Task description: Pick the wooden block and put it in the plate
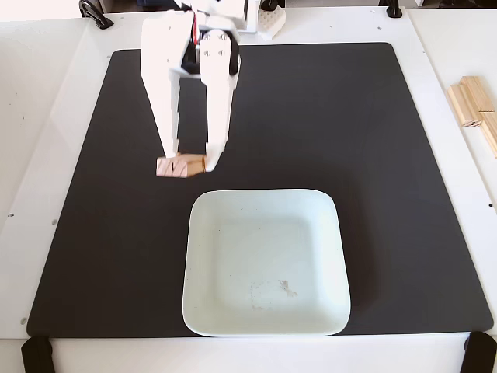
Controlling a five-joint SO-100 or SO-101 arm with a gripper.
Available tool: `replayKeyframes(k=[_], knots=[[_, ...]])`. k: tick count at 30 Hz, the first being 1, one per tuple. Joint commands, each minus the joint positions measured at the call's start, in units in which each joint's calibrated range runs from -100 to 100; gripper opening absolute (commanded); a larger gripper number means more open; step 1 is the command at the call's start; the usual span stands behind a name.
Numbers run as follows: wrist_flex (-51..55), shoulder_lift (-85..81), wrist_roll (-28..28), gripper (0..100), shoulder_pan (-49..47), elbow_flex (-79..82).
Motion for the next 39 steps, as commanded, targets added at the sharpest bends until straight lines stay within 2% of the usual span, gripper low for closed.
replayKeyframes(k=[1,7,13,28,39], knots=[[-0.6,8.0,0.0,1,-0.5,-12.8],[-0.3,19.5,0.0,1,-2.1,-26.9],[-0.6,24.7,-0.2,1,-2.4,-33.8],[-0.7,26.1,-0.4,1,-8.9,-34.7],[-0.7,26.1,-0.4,2,-9.8,-34.5]])
